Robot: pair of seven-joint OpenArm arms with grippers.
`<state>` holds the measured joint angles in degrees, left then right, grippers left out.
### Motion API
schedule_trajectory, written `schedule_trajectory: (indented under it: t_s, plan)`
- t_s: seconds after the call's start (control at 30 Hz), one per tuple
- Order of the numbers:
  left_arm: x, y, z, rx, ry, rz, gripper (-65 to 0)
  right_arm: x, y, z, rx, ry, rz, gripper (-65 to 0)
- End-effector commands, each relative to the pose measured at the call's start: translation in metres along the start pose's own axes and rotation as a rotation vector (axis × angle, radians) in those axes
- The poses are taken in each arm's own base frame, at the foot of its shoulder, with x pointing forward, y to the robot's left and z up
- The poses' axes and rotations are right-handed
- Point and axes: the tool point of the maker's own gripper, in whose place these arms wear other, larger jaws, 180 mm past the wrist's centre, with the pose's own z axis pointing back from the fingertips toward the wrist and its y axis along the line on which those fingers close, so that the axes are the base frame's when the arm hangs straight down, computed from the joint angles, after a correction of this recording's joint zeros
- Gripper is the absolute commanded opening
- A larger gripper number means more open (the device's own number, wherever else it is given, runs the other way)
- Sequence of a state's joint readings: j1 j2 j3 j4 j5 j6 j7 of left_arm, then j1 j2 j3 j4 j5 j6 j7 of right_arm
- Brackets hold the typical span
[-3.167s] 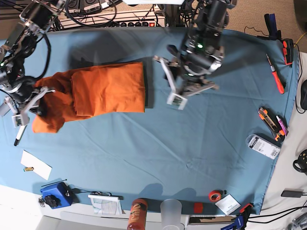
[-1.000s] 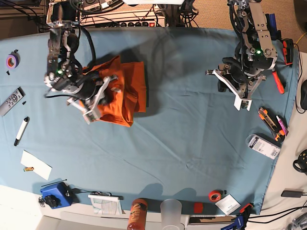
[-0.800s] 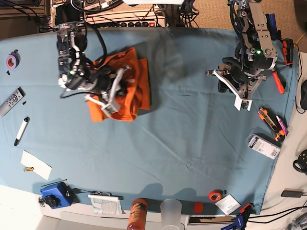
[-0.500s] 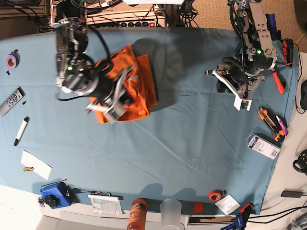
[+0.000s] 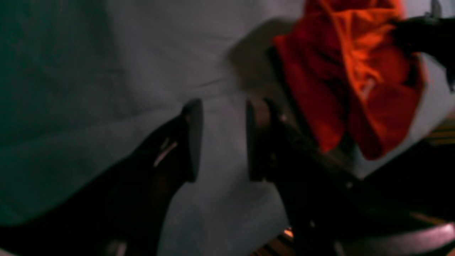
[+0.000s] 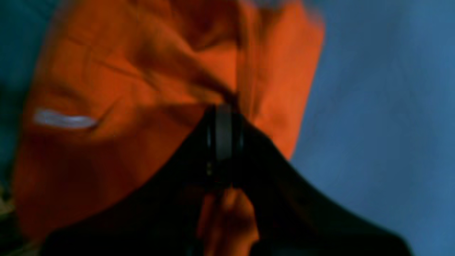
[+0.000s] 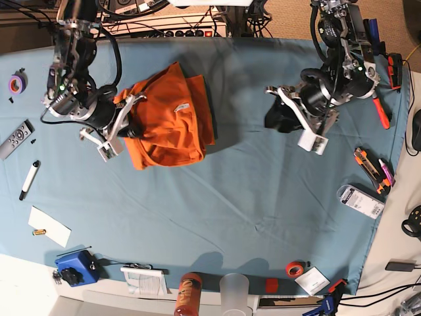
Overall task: Layout the t-shirt on the table in an organized manner, then fold the t-shirt properly
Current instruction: 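Press and fold the bundle's edge with the right gripper, then grasp the bundle with both grippers and fold its edge inward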
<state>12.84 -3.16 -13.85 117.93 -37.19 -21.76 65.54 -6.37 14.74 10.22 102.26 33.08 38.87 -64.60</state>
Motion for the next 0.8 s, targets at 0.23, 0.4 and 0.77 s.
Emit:
schedule_trajectory:
  t_s: [0.23,0.4,0.77]
  plan:
    - [0.001,-0.089,-0.033,-0.211,-0.008,-0.122,-33.1,-0.002,-0.014,-0.016,0.026,-0.003,-0.060,-65.0]
    - [0.003,-0.135,-0.048,-0.247,-0.018,-0.126,-31.3,0.010,-0.019,-0.015,0.015,-0.015,-0.045,-65.0]
    - [-0.017,-0.125,-0.097,-0.003,0.022,0.077,-29.7,0.010,-0.020,-0.015,0.014,-0.005,-0.043,-65.0]
